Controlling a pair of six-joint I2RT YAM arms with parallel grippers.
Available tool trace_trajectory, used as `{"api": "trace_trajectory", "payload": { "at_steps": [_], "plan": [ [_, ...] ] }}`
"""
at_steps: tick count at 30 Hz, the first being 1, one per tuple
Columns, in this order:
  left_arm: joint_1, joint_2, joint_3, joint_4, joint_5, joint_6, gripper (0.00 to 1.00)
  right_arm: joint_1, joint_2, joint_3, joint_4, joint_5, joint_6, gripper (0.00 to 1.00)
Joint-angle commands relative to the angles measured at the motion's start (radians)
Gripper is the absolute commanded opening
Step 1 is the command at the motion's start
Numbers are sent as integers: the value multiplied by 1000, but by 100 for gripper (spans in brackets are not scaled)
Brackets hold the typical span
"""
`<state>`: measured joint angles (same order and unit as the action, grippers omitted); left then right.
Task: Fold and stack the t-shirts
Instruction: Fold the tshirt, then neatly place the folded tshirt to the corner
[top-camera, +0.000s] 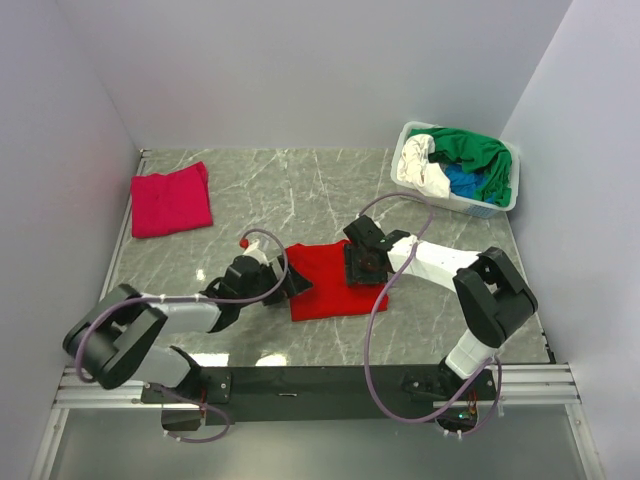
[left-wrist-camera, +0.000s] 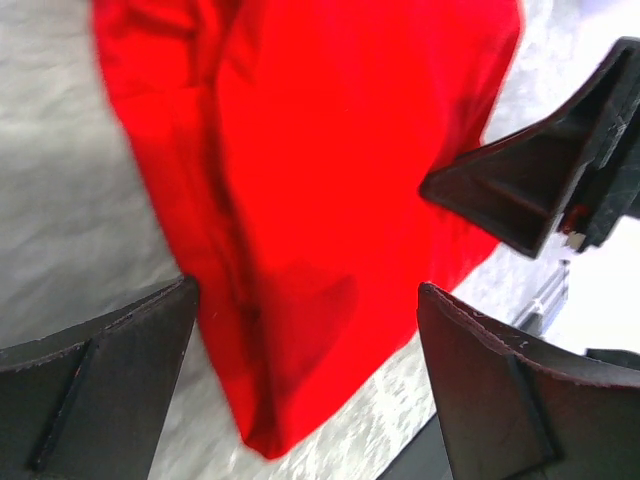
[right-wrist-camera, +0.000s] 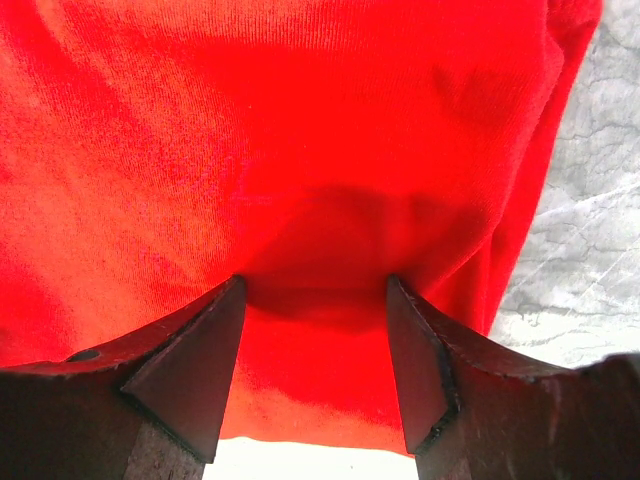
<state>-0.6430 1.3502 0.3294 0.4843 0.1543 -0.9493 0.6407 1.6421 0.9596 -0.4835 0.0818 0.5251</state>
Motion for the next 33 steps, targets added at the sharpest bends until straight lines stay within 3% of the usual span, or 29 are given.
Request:
{"api": "trace_trajectory", "payload": {
  "at_steps": [1, 8, 17, 23, 28, 33],
  "plan": [
    [2, 101, -30, 83, 42, -23, 99, -6, 2, -1, 14, -1, -10, 65],
    [-15, 265, -3, 233, 76, -55, 99, -4, 15, -13, 31, -24, -5, 65],
    [-66, 371, 80, 208, 28, -49, 99, -6, 10, -19, 39, -33, -2, 65],
    [-121, 437, 174, 169, 10, -40, 94, -6, 7, -18, 42, -42, 4, 64],
    [-124, 448, 204, 68, -53, -14, 78, -7, -16, -38, 45, -34, 4, 64],
    [-124, 438, 227, -36, -133, 15, 54, -6, -41, -44, 40, -34, 4, 64]
  ]
}}
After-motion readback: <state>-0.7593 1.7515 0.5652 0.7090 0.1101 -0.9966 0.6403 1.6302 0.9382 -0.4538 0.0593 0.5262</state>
